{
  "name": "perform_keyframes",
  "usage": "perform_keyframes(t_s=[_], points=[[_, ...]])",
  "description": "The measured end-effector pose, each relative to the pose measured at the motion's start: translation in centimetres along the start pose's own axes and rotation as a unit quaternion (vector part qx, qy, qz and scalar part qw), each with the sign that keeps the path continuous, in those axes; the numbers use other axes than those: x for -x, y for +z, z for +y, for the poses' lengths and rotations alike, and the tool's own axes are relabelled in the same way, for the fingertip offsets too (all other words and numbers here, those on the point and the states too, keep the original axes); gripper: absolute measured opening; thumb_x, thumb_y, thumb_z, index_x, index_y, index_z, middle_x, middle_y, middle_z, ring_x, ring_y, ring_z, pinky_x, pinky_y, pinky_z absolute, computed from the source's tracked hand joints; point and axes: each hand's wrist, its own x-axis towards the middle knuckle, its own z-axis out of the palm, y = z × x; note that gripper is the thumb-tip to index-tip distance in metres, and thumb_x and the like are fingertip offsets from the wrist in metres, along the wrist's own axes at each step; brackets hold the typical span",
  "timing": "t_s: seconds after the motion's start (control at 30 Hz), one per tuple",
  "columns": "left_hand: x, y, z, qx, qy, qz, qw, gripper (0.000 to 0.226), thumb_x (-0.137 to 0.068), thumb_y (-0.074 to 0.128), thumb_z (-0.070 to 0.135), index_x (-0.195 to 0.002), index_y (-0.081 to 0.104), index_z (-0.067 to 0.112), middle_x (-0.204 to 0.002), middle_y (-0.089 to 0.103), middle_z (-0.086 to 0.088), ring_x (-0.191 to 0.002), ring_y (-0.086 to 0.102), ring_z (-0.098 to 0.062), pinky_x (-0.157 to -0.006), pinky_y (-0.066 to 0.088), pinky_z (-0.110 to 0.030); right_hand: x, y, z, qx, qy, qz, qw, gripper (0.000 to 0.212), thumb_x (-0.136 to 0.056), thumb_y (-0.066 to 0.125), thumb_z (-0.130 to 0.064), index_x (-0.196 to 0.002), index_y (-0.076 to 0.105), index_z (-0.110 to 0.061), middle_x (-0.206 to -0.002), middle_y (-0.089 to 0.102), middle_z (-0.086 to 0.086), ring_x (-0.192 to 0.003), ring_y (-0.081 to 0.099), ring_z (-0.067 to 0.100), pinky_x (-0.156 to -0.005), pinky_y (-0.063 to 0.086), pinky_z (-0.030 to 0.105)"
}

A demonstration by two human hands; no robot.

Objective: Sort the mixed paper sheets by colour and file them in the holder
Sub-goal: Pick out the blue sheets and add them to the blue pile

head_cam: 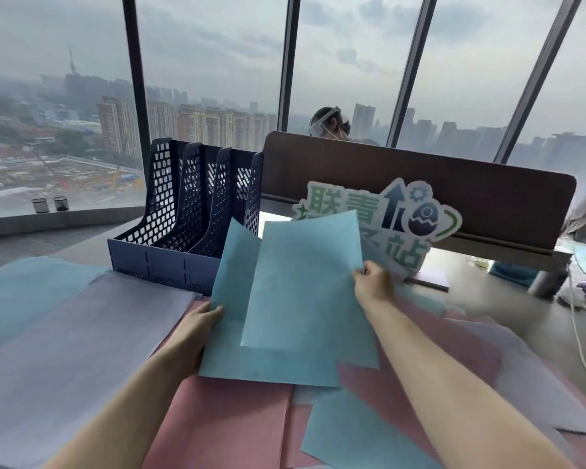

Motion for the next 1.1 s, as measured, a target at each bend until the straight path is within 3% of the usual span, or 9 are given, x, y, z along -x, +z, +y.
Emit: perform_keyframes(t_s=[0.13,0.27,0.37,0.43,0.53,0.67,0.83,1.0,1.1], points=[[0.0,0.1,0.5,0.008,-0.027,-0.031,0.999,0.039,-0.100,0.048,0.042,-0.104,0.067,0.009,-0.088,0.075,-0.015,-0.076,0.071,-0.031,-0.069,0.055,-0.040,3.5,3.4,1.4,0.024,0.000,-0.092,0.995,0.011,-0.086,0.057,-0.013,-0.076,0.058,-0.010,-0.080,0.067,0.010,-0.077,0.061,0.030,-0.061,0.037,0.032],[-0.2,-0.1,0.4,-0.102,-0.030,-0.048,0.993,0.038,-0.081,0.070,-0.002,-0.117,0.061,0.000,-0.100,0.073,-0.022,-0.084,0.071,-0.038,-0.077,0.059,-0.047,4.0,3.5,0.8,0.046,-0.033,-0.199,0.978,0.015,-0.085,0.057,-0.011,-0.082,0.071,-0.007,-0.079,0.069,0.002,-0.076,0.060,0.020,-0.069,0.043,0.029],[-0.5,0.0,0.1,-0.111,-0.025,-0.018,0.993,0.033,-0.081,0.062,-0.014,-0.113,0.062,-0.005,-0.096,0.073,-0.023,-0.075,0.071,-0.035,-0.072,0.058,-0.041,1.7,1.6,1.1,0.155,-0.034,-0.214,0.964,0.036,-0.086,0.046,-0.003,-0.107,0.074,-0.014,-0.115,0.070,0.003,-0.110,0.061,0.022,-0.091,0.046,0.026],[-0.7,0.0,0.1,-0.112,-0.024,-0.011,0.993,0.030,-0.081,0.062,-0.013,-0.110,0.063,-0.005,-0.094,0.073,-0.023,-0.075,0.071,-0.035,-0.074,0.058,-0.042,-0.3,0.5,1.7,0.295,-0.021,-0.239,0.925,0.038,-0.082,0.053,-0.019,-0.117,0.067,-0.018,-0.127,0.064,0.006,-0.116,0.059,0.027,-0.096,0.048,0.031],[-1.0,0.0,0.1,-0.113,-0.032,-0.006,0.993,0.026,-0.082,0.062,-0.012,-0.107,0.063,-0.004,-0.093,0.073,-0.023,-0.078,0.070,-0.037,-0.079,0.058,-0.048,-2.1,-0.7,1.9,0.390,0.009,-0.309,0.868,0.047,-0.064,0.076,-0.047,-0.096,0.063,-0.016,-0.102,0.066,0.005,-0.093,0.063,0.025,-0.078,0.050,0.030],[-0.9,0.1,0.2,-0.108,-0.037,-0.005,0.993,0.023,-0.083,0.061,-0.012,-0.104,0.063,-0.003,-0.092,0.074,-0.023,-0.077,0.071,-0.036,-0.078,0.058,-0.048,-2.7,-1.8,1.7,0.411,-0.007,-0.374,0.832,0.038,-0.067,0.086,-0.042,-0.072,0.057,-0.018,-0.069,0.055,0.000,-0.065,0.050,0.019,-0.054,0.035,0.025],[-0.7,0.4,0.3,-0.108,-0.041,0.001,0.993,0.023,-0.083,0.060,-0.013,-0.104,0.063,-0.003,-0.098,0.072,-0.026,-0.082,0.070,-0.039,-0.080,0.058,-0.050,-2.2,-2.5,2.1,0.390,-0.047,-0.404,0.826,0.026,-0.077,0.081,-0.018,-0.066,0.056,-0.019,-0.064,0.055,-0.004,-0.058,0.047,0.011,-0.050,0.035,0.023],[-0.6,0.4,0.2,-0.112,-0.042,0.004,0.993,0.025,-0.083,0.060,-0.012,-0.107,0.063,-0.004,-0.099,0.071,-0.027,-0.082,0.069,-0.039,-0.084,0.056,-0.051,-1.4,-3.1,2.1,0.398,-0.072,-0.392,0.826,0.037,-0.075,0.083,-0.028,-0.102,0.067,-0.009,-0.081,0.059,0.001,-0.074,0.052,0.017,-0.059,0.036,0.026],[-0.5,0.5,0.3,-0.111,-0.044,0.003,0.993,0.026,-0.083,0.061,-0.012,-0.108,0.063,-0.004,-0.100,0.071,-0.027,-0.082,0.069,-0.039,-0.084,0.056,-0.052,-1.3,-2.9,2.6,0.395,-0.071,-0.396,0.826,0.022,-0.075,0.083,-0.029,-0.082,0.065,-0.017,-0.076,0.060,-0.002,-0.073,0.052,0.015,-0.056,0.037,0.024]])
